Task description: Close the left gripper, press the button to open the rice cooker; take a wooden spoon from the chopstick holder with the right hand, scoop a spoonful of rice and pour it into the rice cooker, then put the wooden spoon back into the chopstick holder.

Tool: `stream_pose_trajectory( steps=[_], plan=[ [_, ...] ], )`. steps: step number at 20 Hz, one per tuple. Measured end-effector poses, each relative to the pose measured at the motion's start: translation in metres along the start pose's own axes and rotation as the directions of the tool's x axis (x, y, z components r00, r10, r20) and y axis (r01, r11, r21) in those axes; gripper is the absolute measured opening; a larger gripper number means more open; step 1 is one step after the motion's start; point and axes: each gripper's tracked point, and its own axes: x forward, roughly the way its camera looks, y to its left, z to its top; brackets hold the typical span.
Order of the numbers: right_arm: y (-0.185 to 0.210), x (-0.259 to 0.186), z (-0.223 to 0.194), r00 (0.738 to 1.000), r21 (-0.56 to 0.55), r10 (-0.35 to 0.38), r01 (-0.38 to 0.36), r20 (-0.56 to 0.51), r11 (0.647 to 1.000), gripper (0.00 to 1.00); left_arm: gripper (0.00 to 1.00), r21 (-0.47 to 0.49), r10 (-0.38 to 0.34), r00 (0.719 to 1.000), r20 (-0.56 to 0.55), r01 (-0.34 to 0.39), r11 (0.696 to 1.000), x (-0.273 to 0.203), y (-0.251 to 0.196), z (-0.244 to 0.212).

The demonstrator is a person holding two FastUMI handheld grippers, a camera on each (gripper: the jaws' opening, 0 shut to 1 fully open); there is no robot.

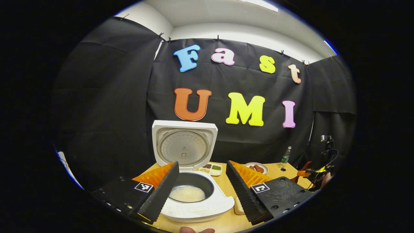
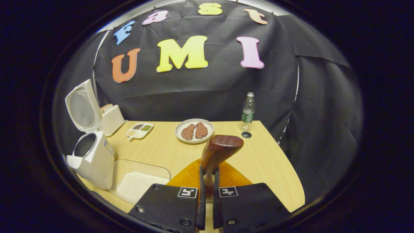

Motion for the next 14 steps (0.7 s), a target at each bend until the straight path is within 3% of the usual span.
stream_pose_trajectory(
  steps=[3, 12, 14],
  plan=[
    [-0.002, 0.019, -0.013, 1.0, 0.014, -0.007, 0.007, -0.028, 1.0, 0.1, 0.94, -0.004, 0.001, 1.0, -0.017, -0.001, 1.0, -0.003, -0.004, 0.0],
    [0.003, 0.034, -0.019, 0.998, 0.067, 0.052, -0.05, -0.027, 0.996, 0.18, 0.94, -0.029, 0.053, 0.996, -0.066, -0.055, 0.998, -0.019, 0.001, 0.005],
    [-0.002, 0.031, -0.015, 0.999, 0.035, 0.024, -0.023, -0.03, 0.999, 0.3, 0.94, -0.029, 0.05, 0.997, -0.061, -0.052, 0.998, -0.024, -0.001, 0.008]
  ],
)
